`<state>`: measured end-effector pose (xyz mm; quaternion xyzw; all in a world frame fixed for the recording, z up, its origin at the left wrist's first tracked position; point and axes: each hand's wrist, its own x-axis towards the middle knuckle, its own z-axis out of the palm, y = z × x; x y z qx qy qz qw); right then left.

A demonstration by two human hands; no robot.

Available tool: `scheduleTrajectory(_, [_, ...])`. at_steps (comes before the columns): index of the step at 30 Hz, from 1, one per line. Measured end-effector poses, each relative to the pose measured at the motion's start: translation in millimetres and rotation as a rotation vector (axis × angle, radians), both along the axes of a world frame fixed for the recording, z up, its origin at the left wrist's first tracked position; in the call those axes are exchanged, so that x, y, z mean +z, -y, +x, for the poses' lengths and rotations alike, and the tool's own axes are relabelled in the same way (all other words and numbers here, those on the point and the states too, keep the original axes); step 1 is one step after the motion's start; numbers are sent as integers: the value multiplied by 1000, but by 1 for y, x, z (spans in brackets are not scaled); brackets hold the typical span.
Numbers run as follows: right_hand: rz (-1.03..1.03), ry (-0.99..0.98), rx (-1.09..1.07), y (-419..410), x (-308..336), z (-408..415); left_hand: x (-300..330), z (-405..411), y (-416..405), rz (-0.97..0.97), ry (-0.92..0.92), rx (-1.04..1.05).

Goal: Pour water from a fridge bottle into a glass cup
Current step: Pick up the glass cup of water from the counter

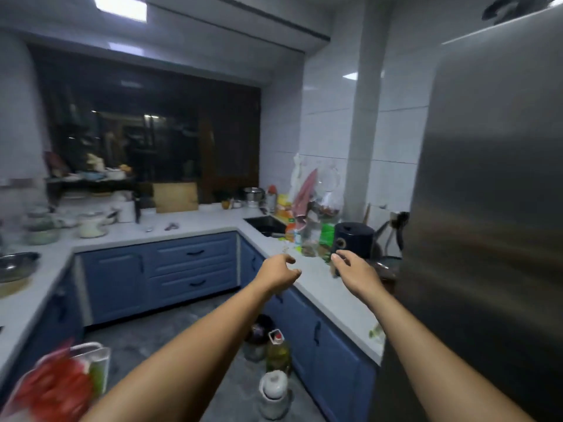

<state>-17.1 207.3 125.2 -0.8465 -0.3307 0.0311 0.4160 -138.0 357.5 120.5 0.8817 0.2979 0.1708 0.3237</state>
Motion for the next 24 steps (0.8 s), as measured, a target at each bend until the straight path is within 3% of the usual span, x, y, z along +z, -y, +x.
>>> scheduleTrajectory(10, [19,11,378,-272,23,-36,33,-124,-259,14,92,440])
scheduleTrajectory(17, [46,0,418,-434,42,-14,44,-111,-393,-11,125,508])
scheduleTrajectory(24, [75,-20,452,-574,40,50,44,-46,-519,-34,164,555])
